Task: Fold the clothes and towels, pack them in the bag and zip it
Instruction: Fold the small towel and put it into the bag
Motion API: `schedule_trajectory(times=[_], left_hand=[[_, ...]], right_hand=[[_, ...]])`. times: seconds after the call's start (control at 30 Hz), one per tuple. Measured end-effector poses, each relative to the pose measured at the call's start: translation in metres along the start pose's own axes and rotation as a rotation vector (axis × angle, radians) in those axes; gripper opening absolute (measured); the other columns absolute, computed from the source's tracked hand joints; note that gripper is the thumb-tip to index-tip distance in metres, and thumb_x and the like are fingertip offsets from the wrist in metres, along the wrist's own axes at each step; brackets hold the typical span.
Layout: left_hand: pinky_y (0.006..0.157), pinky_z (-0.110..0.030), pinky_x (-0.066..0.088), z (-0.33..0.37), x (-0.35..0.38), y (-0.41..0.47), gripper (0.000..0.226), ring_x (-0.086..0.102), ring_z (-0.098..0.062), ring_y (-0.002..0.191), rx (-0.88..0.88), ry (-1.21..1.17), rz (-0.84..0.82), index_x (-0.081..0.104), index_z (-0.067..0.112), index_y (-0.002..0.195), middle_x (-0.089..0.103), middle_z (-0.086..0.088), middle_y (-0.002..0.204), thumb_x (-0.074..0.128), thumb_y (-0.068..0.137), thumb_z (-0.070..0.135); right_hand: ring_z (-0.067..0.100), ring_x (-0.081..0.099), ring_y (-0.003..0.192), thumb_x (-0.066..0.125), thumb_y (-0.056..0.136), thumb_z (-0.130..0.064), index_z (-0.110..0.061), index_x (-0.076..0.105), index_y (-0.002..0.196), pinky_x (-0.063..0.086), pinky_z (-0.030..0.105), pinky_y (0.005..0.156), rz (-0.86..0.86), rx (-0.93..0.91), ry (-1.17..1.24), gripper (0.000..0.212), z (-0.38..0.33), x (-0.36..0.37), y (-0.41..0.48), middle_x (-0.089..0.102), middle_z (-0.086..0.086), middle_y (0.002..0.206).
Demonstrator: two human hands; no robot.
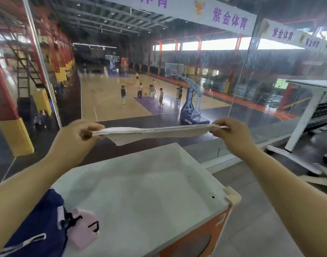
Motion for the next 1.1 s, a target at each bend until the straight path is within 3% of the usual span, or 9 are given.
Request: schedule_trajectory(times=[0.1,0.2,0.27,0.33,0.4,0.57,0.67,0.8,1.1], left_hand=[[0.067,-0.005,0.039,-0.033,0.031,-0.05,0.024,0.059,-0.009,0.076,-0.055,0.016,-0.212,0.066,0.034,0.077,0.064,0.006,0.086,0.07,0.08,0.01],[0.074,-0.015,0.047,-0.063,0.057,-0.095,0.028,0.061,-0.004,0.082,-0.163,-0.042,-0.443,0.07,0.031,0.069,0.069,0.007,0.086,0.071,0.077,0.004],[0.078,-0.02,0.048,-0.074,0.066,-0.116,0.008,0.063,-0.002,0.082,-0.253,-0.155,-0.6,0.072,0.023,0.076,0.072,0.005,0.087,0.072,0.075,0.015],[0.068,-0.018,0.046,-0.075,0.069,-0.127,0.026,0.06,-0.009,0.073,-0.317,-0.311,-0.741,0.069,0.017,0.08,0.071,0.0,0.078,0.07,0.065,0.038],[0.063,-0.02,0.047,-0.074,0.071,-0.131,0.038,0.059,-0.012,0.069,-0.382,-0.437,-0.802,0.068,0.013,0.082,0.069,-0.004,0.075,0.07,0.061,0.044],[0.055,-0.031,0.053,-0.071,0.082,-0.109,0.006,0.062,-0.023,0.067,-0.484,-0.426,-0.569,0.065,0.01,0.089,0.069,-0.013,0.079,0.06,0.088,0.014],[0.054,-0.034,0.051,-0.07,0.097,-0.084,0.007,0.06,-0.025,0.065,-0.474,-0.361,-0.413,0.062,0.019,0.088,0.068,-0.004,0.072,0.056,0.091,0.02],[0.065,-0.033,0.043,-0.083,0.128,-0.05,0.01,0.057,-0.025,0.073,-0.379,-0.136,-0.285,0.058,0.025,0.083,0.064,0.001,0.082,0.053,0.091,0.025],[0.072,-0.032,0.038,-0.133,0.193,-0.024,0.013,0.055,-0.025,0.083,-0.435,-0.027,-0.342,0.054,0.025,0.082,0.063,-0.002,0.086,0.049,0.094,0.024]], right_hand=[[0.022,0.063,0.084,0.067,0.085,-0.012,-0.022,0.066,0.082,0.048,0.027,0.076,-0.239,0.103,-0.127,0.011,0.039,0.028,-0.044,0.066,-0.001,0.083],[0.011,0.057,0.1,0.065,0.087,-0.017,-0.018,0.068,0.101,0.044,0.03,0.09,-0.452,0.234,-0.07,0.014,0.072,0.044,-0.091,0.065,-0.007,0.103],[0.01,0.057,0.088,0.063,0.089,-0.017,-0.018,0.067,0.09,0.045,0.031,0.083,-0.528,0.258,-0.009,0.005,0.083,0.044,-0.113,0.066,-0.004,0.093],[0.014,0.054,0.071,0.06,0.091,-0.016,-0.017,0.062,0.076,0.044,0.031,0.072,-0.565,0.287,0.102,0.016,0.084,0.042,-0.127,0.06,0.001,0.075],[0.019,0.051,0.065,0.057,0.093,-0.013,-0.016,0.06,0.073,0.045,0.032,0.064,-0.571,0.363,0.233,0.02,0.085,0.042,-0.135,0.055,0.005,0.07],[0.017,0.056,0.063,0.054,0.094,-0.024,-0.013,0.06,0.085,0.048,0.031,0.056,-0.458,0.385,0.126,0.015,0.091,0.05,-0.125,0.06,0.004,0.072],[0.022,0.058,0.073,0.054,0.093,-0.028,-0.018,0.06,0.087,0.047,0.033,0.063,-0.295,0.36,-0.015,0.013,0.099,0.059,-0.101,0.063,0.002,0.081],[0.021,0.057,0.085,0.053,0.093,-0.026,-0.017,0.06,0.09,0.042,0.031,0.069,-0.205,0.352,-0.102,0.012,0.109,0.079,-0.069,0.06,-0.008,0.083],[0.021,0.054,0.082,0.048,0.095,-0.026,-0.02,0.056,0.085,0.038,0.03,0.064,-0.288,0.487,-0.194,0.014,0.161,0.128,-0.029,0.059,0.0,0.085]])
Point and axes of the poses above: each hand's wrist, its own y-axis towards the middle knuckle, its own x-axis out of the palm, z = x × y, the point moved 5 cm from there along y, towards the middle knuckle
